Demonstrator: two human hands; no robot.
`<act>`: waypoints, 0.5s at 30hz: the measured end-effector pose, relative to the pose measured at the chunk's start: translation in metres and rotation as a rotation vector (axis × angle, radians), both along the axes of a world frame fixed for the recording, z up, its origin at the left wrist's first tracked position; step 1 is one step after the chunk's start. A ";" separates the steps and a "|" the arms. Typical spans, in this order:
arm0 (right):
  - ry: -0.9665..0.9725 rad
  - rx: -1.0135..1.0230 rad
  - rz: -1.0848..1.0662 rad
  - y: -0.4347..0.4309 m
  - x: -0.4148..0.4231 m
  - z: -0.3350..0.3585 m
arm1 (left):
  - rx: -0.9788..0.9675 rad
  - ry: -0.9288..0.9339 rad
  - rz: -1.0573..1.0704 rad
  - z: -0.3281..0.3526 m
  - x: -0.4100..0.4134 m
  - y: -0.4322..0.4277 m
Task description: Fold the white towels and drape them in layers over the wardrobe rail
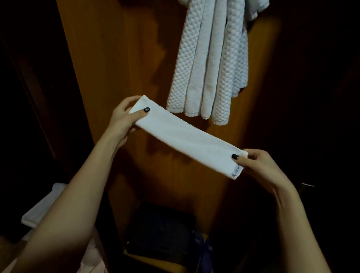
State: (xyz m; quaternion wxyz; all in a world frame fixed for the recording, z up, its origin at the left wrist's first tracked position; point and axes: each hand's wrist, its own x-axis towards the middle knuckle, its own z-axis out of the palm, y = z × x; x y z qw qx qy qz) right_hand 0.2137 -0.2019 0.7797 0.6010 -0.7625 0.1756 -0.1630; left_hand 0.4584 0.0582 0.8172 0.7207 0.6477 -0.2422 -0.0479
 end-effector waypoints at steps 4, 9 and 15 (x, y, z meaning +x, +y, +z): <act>-0.139 -0.015 -0.069 -0.005 0.007 0.035 | -0.005 -0.022 -0.100 0.027 0.005 -0.008; -0.411 -0.192 -0.113 -0.009 0.019 0.092 | -0.105 -0.057 -0.058 0.074 0.015 -0.021; -0.636 -0.184 -0.097 -0.023 0.018 0.163 | -0.223 -0.119 -0.095 0.130 0.020 -0.035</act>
